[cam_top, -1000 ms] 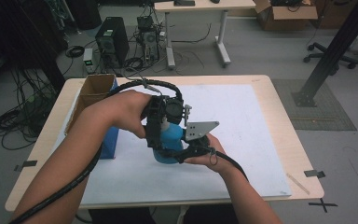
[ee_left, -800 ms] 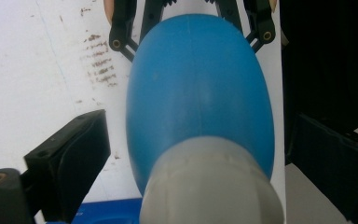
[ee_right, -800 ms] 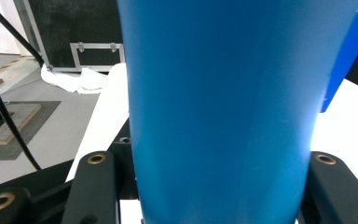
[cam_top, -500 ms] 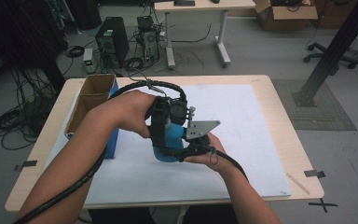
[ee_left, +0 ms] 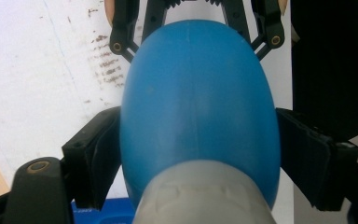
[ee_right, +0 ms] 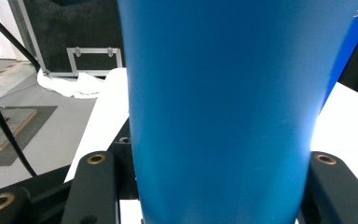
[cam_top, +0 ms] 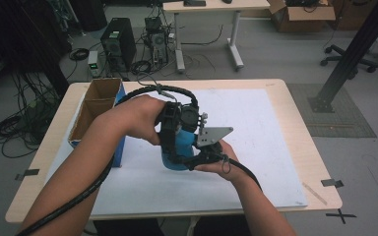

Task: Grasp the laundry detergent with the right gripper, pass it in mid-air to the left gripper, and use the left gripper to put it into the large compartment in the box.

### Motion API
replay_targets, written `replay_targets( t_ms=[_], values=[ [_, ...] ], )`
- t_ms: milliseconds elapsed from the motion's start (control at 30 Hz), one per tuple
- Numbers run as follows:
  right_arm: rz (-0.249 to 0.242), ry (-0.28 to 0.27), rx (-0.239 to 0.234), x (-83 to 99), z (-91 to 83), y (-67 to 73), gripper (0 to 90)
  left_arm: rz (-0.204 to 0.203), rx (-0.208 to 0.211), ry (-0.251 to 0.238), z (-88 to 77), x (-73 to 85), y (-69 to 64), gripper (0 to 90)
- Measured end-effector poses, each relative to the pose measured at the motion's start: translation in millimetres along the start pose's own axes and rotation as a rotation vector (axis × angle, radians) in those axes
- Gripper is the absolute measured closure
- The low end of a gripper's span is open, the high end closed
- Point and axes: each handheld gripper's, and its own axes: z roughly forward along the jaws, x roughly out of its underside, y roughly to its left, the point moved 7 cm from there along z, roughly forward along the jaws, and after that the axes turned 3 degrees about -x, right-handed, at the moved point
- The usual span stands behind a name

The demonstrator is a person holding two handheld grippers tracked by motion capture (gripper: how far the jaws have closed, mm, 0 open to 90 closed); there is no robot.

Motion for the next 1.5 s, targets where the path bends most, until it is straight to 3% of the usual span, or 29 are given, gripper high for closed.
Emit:
replay_targets(
  t_ms=[333, 833, 1333, 1500],
  values=[
    [-0.004, -0.001, 0.003, 0.0, 0.1, 0.6, 44.8, 0.009, -0.012, 0.012, 1.8, 0.6, -0.8, 24.0],
    [-0.003, -0.01, 0.012, -2.5, -1.0, 2.4, 44.8, 0.011, -0.031, 0.03, 2.2, -1.7, -0.9, 36.2],
    [-0.018, 0.009, 0.036, -0.3, -0.4, 1.0, 44.3, -0.004, -0.018, 0.064, 5.4, -2.5, 0.6, 38.7],
    [-0.015, -0.007, 0.029, -1.2, -0.1, 1.3, 43.4, -0.01, -0.017, 0.086, 3.2, -5.0, 0.8, 38.9]
  ],
)
